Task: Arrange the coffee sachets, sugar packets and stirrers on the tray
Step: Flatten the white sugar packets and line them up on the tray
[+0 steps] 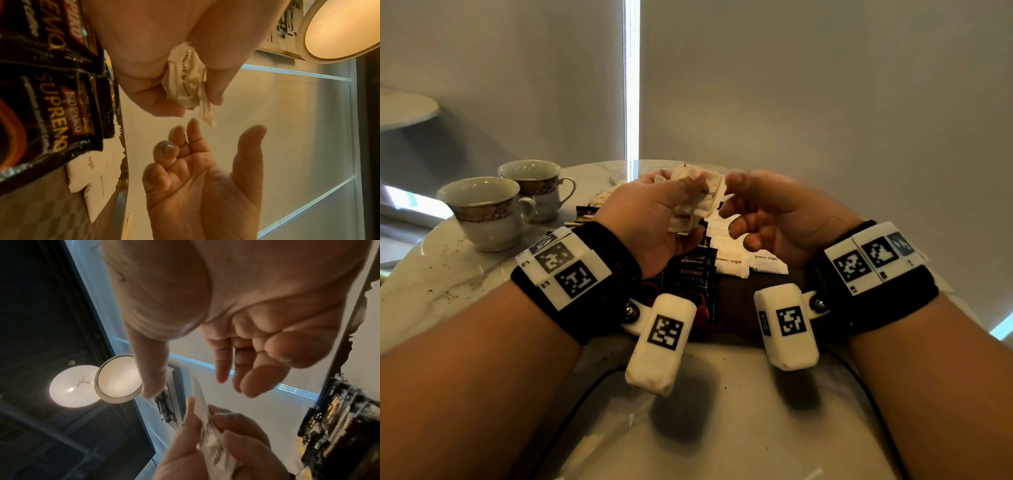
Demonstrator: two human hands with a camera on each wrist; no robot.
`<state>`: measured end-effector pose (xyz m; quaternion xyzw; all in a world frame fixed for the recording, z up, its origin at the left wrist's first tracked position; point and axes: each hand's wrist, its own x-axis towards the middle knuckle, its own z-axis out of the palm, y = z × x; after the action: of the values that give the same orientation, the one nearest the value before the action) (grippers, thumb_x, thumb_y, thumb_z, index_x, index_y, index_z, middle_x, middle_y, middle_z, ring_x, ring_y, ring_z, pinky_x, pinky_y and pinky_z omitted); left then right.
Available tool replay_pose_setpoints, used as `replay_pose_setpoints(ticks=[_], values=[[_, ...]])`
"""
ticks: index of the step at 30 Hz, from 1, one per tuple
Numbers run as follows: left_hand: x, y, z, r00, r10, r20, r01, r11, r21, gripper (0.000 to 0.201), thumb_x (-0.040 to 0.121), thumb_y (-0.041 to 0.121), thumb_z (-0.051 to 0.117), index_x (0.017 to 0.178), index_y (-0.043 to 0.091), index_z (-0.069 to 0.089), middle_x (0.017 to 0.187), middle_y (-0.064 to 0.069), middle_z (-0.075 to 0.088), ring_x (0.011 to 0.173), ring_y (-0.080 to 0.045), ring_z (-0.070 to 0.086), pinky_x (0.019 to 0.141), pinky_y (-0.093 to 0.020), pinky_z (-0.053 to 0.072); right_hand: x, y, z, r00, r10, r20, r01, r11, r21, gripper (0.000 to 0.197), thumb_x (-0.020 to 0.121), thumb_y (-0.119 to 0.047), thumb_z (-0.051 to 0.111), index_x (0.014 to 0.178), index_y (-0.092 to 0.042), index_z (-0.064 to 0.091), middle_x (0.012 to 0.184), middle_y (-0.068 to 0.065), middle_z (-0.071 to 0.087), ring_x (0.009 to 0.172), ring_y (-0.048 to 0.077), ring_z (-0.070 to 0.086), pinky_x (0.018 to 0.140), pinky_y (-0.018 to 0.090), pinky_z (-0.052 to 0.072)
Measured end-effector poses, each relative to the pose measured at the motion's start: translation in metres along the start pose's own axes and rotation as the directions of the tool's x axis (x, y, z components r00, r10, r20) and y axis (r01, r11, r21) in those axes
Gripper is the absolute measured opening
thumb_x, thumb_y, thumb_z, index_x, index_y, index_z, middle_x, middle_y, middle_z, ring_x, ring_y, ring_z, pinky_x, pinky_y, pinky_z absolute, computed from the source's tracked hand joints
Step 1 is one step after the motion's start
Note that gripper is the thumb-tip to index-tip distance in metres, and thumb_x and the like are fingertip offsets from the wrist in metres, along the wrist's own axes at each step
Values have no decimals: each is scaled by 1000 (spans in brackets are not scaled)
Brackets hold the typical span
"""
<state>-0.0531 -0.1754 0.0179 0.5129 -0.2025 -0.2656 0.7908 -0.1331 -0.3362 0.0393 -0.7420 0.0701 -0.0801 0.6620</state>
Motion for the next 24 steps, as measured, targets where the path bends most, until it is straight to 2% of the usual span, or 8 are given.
replay_pose_setpoints(ticks=[5, 7, 10, 12, 14, 17, 21, 24], values=[[1, 0, -2, 1000, 11, -9, -11, 998, 62, 12, 93, 24, 68, 101, 18, 61, 80, 1, 71, 70, -15, 61, 52, -27, 50, 1, 5, 10, 1000, -10, 0, 10, 1000, -8, 39, 70, -25, 76, 101, -8, 60, 76, 3, 64, 56, 16, 55, 45, 24, 39], [0, -1, -1, 1000, 11, -2, -11, 999, 47, 14, 91, 23, 69, 103, 18, 62, 86, -1, 72, 75, -17, 62, 53, -27, 49, 0, 7, 12, 999, -33, -9, 32, 999, -23, 28, 78, -14, 75, 101, -5, 61, 73, 4, 64, 57, 18, 53, 45, 25, 37], [-2, -1, 1, 999, 11, 34, -12, 999, 31, 21, 91, 23, 67, 109, 14, 60, 94, -8, 70, 75, -20, 63, 55, -29, 50, 1, 7, 13, 998, -49, -49, 49, 999, -7, 25, 89, 2, 61, 114, 5, 60, 75, 8, 65, 57, 20, 54, 47, 27, 37], [-2, -1, 2, 999, -7, 37, 6, 999, 33, 17, 96, 20, 62, 111, 11, 60, 95, -9, 70, 70, -19, 63, 54, -29, 52, 1, 7, 13, 997, -57, -60, 59, 998, 25, 20, 90, 4, 57, 109, 2, 60, 76, 10, 64, 56, 20, 57, 48, 28, 38], [-2, -1, 2, 999, -25, 33, 24, 999, 26, 13, 98, 15, 59, 110, 10, 61, 97, -12, 69, 70, -20, 63, 53, -29, 53, 2, 7, 12, 996, -60, -72, 64, 996, 59, 10, 88, 5, 56, 93, -3, 58, 72, 8, 65, 55, 20, 59, 47, 26, 40], [-2, -1, 1, 999, -40, 23, 39, 999, 12, 10, 97, 9, 58, 108, 10, 60, 99, -14, 70, 68, -21, 68, 53, -30, 54, 3, 7, 11, 993, -55, -105, 66, 993, 101, 17, 90, 6, 52, 82, -9, 54, 71, 8, 66, 55, 19, 61, 47, 27, 41], [-2, 1, 0, 999, -37, 5, 37, 999, -19, 8, 96, 8, 63, 97, 15, 59, 91, -13, 74, 67, -23, 72, 46, -26, 52, 5, 7, 12, 988, -73, -138, 94, 984, 152, 18, 92, 4, 51, 83, -11, 53, 69, 6, 65, 56, 17, 65, 49, 26, 44], [-2, 1, 0, 999, -11, -39, 9, 999, -51, 11, 95, 8, 65, 95, 15, 57, 85, -12, 75, 63, -23, 72, 43, -24, 51, 6, 9, 13, 986, -81, -149, 107, 979, 173, 10, 92, -1, 55, 91, -10, 54, 71, 6, 65, 58, 17, 62, 50, 26, 46]])
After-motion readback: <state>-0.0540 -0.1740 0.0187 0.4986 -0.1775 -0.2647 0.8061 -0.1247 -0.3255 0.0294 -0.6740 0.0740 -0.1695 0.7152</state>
